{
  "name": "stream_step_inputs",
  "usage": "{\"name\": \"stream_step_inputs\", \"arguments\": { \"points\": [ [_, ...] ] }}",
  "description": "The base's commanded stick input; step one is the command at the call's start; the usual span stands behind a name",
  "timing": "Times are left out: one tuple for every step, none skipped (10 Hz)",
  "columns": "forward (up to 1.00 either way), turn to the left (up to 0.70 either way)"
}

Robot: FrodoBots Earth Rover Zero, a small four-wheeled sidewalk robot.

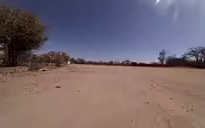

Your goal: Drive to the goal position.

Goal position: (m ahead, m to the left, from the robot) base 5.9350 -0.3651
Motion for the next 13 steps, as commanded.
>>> {"name": "stream_step_inputs", "arguments": {
  "points": [
    [1.0,0.0],
    [1.0,0.0],
    [1.0,0.0],
    [1.0,0.0],
    [1.0,0.0],
    [1.0,0.0],
    [1.0,0.0],
    [1.0,0.0],
    [1.0,0.0],
    [1.0,0.0],
    [1.0,0.0],
    [1.0,0.0],
    [1.0,0.0]
  ]
}}
